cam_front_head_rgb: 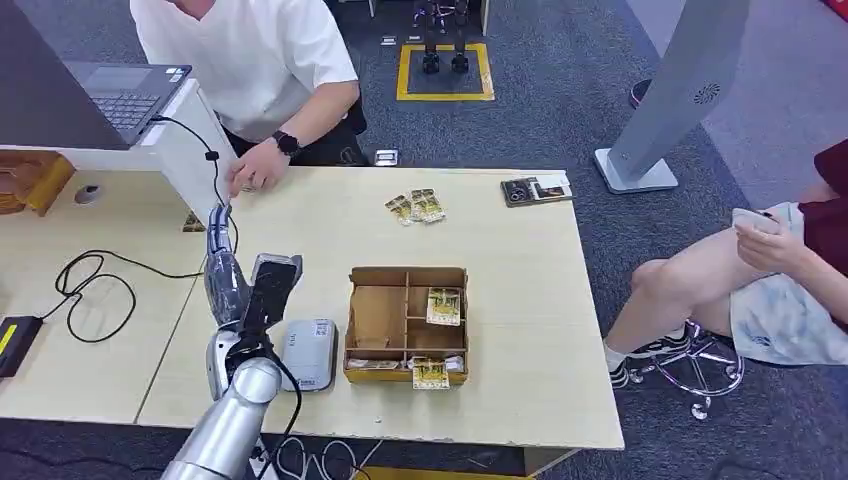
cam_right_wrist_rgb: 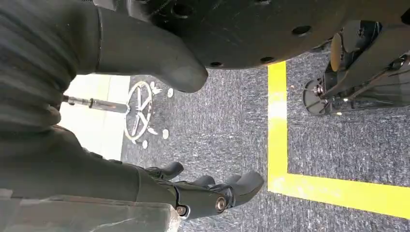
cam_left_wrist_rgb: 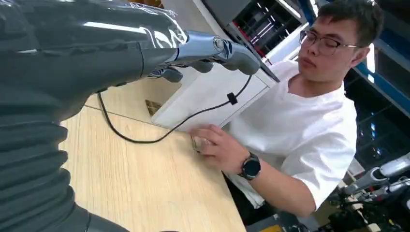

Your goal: Pass the card to the sensor for recognition and then transmit it.

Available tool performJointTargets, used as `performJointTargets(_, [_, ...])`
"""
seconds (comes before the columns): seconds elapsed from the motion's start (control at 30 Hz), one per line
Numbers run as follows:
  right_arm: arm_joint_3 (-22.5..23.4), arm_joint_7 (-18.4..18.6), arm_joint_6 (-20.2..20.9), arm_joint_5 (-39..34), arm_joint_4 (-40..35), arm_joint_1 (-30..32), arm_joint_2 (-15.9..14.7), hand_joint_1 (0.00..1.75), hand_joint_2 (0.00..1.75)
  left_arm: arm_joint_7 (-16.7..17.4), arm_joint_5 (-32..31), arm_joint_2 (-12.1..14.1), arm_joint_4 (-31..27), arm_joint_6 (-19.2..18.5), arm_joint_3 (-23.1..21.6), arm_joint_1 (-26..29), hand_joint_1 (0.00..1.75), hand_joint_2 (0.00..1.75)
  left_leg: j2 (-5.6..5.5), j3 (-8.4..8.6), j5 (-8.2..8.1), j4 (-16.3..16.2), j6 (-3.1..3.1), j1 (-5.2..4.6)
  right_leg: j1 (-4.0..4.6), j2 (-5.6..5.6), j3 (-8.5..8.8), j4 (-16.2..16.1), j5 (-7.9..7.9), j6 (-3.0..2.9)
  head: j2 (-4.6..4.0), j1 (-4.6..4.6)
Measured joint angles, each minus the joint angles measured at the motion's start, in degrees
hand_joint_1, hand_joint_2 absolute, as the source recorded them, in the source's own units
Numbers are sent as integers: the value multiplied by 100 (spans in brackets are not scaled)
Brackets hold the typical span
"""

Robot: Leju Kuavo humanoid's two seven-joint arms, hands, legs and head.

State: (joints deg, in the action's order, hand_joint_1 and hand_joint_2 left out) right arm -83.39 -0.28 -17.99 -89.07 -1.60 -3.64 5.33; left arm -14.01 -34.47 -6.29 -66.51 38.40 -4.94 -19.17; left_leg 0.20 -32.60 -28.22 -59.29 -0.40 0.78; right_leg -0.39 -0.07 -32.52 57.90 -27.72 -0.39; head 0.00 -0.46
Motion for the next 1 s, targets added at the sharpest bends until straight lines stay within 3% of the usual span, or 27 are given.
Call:
performJointTargets(0.17, [61,-17,15,0,20,8,7,0,175,-190,416,186,-403,0,-267,231,0,175,1,0,0,0,0,0,0,0,0,0,0,0,0,-2])
performJointTargets(0.2, [70,-20,20,0,28,8,9,0,175,-247,507,216,-507,0,-317,294,0,0,1,0,0,0,0,0,0,0,0,0,0,0,0,0])
performJointTargets(0.27, [85,-42,20,2,42,11,18,0,175,-363,647,278,-707,0,-407,426,0,0,1,0,0,0,0,0,0,0,0,0,0,0,0,0])
performJointTargets(0.3, [92,-50,20,0,50,12,24,0,175,-435,724,299,-814,0,-444,496,0,175,1,0,0,0,0,0,0,1,0,0,0,0,0,-2])
performJointTargets(0.53, [155,-90,37,0,114,24,61,0,175,-844,746,463,-1445,0,-752,956,0,175,1,0,-1,1,1,0,0,0,0,0,0,0,0,-2])
performJointTargets(0.7, [203,-101,72,0,159,37,85,0,175,-1195,27,513,-1814,0,-826,1307,0,175,1,0,-1,1,1,0,0,0,-1,-1,0,0,0,-2])
performJointTargets(1.0, [260,-120,83,0,190,49,103,0,175,-1681,-481,498,-2376,0,-945,1840,0,175,2,0,-2,1,2,0,0,0,-1,-1,-1,0,0,0])
